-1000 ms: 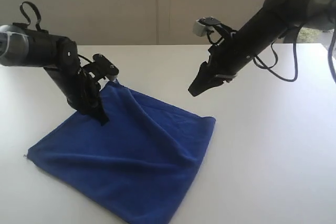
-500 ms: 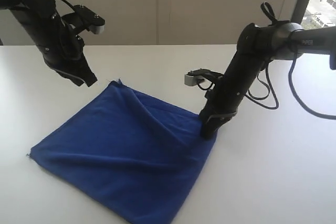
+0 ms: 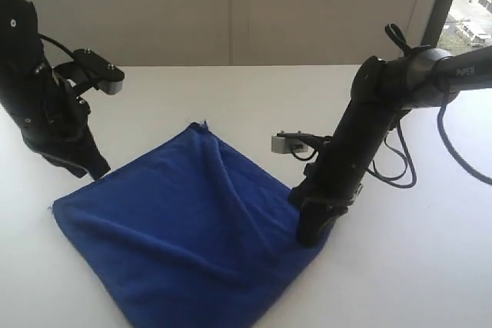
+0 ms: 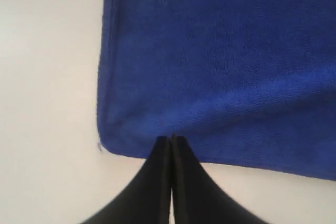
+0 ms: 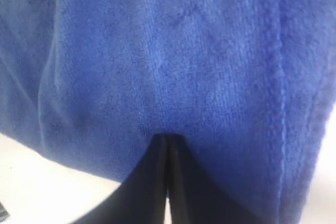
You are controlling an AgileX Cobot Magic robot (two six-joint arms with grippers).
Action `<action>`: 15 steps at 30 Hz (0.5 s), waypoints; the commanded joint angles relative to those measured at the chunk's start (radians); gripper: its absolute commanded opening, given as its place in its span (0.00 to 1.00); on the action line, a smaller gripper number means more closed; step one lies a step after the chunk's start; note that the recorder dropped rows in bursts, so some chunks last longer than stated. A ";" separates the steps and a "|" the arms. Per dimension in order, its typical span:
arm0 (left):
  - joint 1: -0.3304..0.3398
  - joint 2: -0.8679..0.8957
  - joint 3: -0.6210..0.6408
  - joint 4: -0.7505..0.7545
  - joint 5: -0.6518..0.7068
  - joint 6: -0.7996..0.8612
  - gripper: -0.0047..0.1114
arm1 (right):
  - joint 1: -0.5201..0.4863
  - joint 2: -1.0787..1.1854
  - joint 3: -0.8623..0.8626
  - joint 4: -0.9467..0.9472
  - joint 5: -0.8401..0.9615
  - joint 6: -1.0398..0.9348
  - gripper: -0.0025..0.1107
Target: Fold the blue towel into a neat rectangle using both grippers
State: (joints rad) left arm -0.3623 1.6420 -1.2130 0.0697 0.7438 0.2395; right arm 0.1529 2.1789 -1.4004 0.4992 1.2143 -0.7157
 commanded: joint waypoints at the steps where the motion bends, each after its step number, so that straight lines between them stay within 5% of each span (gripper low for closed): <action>1: 0.002 -0.019 0.091 -0.008 -0.048 -0.031 0.04 | 0.083 -0.024 0.113 -0.085 0.007 0.057 0.02; 10: 0.002 0.017 0.153 -0.060 -0.229 -0.060 0.04 | 0.292 -0.067 0.138 -0.044 0.007 0.176 0.02; 15: 0.002 0.079 0.153 -0.118 -0.225 -0.021 0.04 | 0.304 -0.161 0.062 -0.011 0.007 0.231 0.02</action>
State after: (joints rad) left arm -0.3623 1.6883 -1.0636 0.0000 0.5065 0.2015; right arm 0.4584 2.0738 -1.2948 0.4867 1.2353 -0.5178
